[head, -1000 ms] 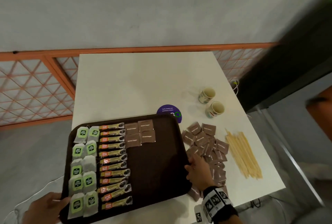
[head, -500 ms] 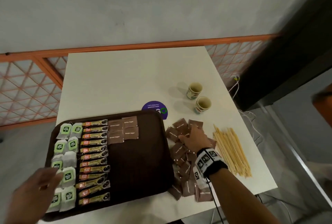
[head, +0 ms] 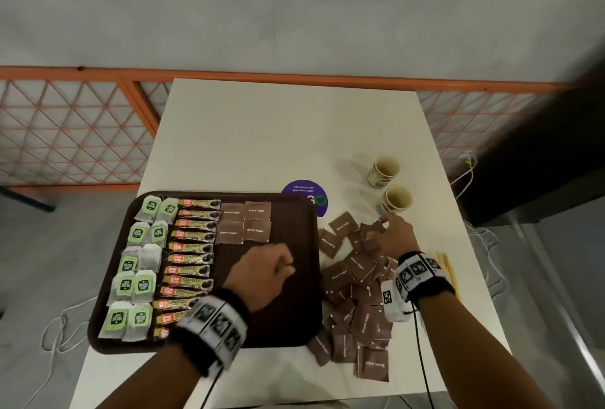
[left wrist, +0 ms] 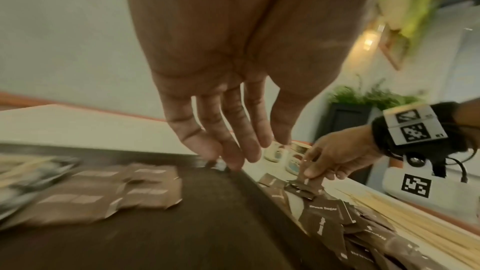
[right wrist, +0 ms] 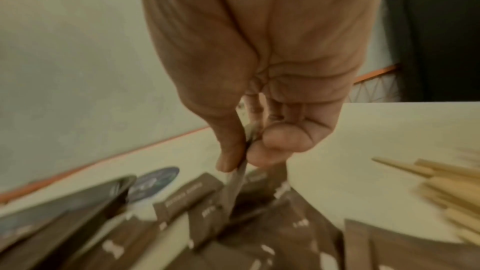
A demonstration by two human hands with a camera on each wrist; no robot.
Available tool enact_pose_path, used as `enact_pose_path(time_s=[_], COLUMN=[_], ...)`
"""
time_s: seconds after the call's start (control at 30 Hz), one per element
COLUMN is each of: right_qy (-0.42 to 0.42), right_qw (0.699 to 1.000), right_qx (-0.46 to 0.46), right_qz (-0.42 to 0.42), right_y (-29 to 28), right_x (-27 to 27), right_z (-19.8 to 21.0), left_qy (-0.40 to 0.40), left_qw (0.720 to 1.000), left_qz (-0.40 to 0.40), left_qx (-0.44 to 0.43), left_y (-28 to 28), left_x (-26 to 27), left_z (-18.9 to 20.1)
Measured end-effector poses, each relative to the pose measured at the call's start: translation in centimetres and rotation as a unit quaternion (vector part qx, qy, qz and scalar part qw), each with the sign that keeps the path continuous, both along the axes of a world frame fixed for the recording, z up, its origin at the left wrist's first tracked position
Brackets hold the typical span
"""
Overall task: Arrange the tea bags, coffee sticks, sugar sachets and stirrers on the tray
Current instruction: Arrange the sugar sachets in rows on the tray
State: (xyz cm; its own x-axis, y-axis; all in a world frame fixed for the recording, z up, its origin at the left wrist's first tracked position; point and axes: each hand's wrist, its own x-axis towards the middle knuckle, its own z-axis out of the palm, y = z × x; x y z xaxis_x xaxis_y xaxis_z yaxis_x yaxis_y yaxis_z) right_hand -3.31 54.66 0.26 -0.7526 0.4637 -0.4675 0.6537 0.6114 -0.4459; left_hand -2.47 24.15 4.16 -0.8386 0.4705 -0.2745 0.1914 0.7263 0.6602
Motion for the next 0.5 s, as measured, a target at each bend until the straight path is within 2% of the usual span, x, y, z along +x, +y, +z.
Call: enact_pose_path(time_s=[0.07,0.17,0.27,0.37,0.5], right_qy=[-0.043,-0.054,-0.035,-0.014,0.052], right_qw=[0.999,0.998,0.999,1.000,0.999], right_qx=[-0.006,0.008,0.024,0.020,-0.013], right_qz=[0.002,-0.008,-0.015,-0.003,-0.001], right_y=[-0.4,-0.9,-1.0,-0.9,1.0], right_x=[-0.2,-0.3,-0.4,0.1,1.7], right_z=[-0.8,-1.7,-1.9,-1.5,-0.1], left_qy=[0.046,0.098,0.103,0.111,0.115], left_qw=[0.998,0.983,0.960,0.937,0.929], left_qz=[-0.045,-0.105,-0.163,-0.183,-0.188], left_qx=[-0.024,-0.111,-0.203,-0.275,-0.297], left_y=[3.9,8.9,12.4,14.2,15.3], left_x=[-1.8,-3.9,-5.1,-5.7,-6.2], left_z=[0.2,0.2,-1.1,-3.0,-4.8])
